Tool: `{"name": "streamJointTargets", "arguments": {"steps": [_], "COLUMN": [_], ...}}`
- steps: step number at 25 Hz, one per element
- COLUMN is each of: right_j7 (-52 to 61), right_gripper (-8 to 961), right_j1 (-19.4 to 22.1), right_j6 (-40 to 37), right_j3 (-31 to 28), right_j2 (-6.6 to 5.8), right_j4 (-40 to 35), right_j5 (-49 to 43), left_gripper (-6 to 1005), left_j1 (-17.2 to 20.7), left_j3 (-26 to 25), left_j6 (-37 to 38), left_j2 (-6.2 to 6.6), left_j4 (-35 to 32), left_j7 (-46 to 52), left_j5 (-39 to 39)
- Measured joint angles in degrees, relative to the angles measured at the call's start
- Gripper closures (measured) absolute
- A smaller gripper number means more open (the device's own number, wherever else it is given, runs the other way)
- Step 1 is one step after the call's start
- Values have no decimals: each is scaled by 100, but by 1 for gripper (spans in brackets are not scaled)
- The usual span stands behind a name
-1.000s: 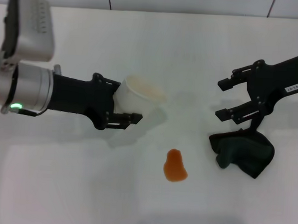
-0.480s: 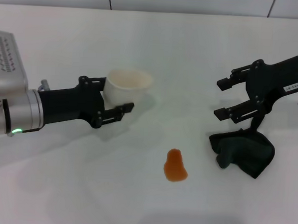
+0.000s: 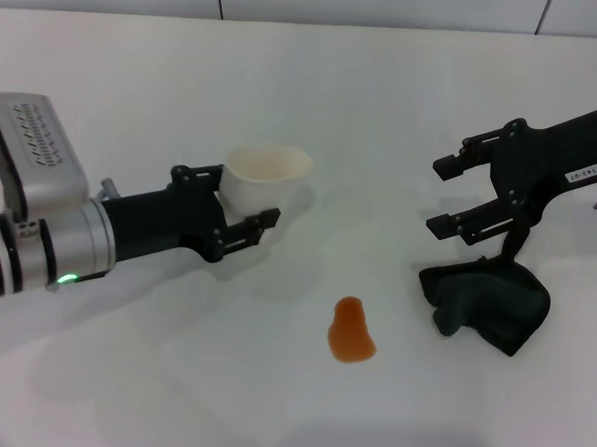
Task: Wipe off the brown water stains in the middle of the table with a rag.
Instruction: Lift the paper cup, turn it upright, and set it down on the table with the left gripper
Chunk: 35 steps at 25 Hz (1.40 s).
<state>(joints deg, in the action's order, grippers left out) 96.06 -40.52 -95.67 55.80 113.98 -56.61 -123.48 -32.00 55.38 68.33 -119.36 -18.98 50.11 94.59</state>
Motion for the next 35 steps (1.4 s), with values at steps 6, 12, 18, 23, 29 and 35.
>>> {"name": "streamJointTargets", "arguments": {"steps": [6, 12, 18, 23, 29, 35], "right_j7": [-13, -33, -41, -50, -60, -61], "right_gripper": [176, 176, 176, 176, 176, 176], "right_j1": [9, 10, -26, -30, -25, -4], "right_j6": [51, 69, 80, 104, 141, 138], "right_j3": [0, 0, 6, 20, 20, 28], "right_j2": [2, 1, 1, 19, 44, 42], "right_j4": [12, 19, 21, 21, 21, 19], "right_j5": [0, 0, 0, 0, 0, 0], "left_gripper": [464, 463, 462, 461, 459, 458], "left_j1": [-88, -82, -88, -117, -143, -44], "left_j3": [-10, 0, 38, 168, 301, 308], "left_j6": [-119, -243, -307, -451, -449, -426], "left_j2": [1, 11, 1, -5, -8, -8], "left_j4": [165, 200, 283, 351, 440, 421], "left_j7": [-99, -221, -217, -198, -189, -182], "left_j5": [-18, -241, -223, -232, -230, -228]}}
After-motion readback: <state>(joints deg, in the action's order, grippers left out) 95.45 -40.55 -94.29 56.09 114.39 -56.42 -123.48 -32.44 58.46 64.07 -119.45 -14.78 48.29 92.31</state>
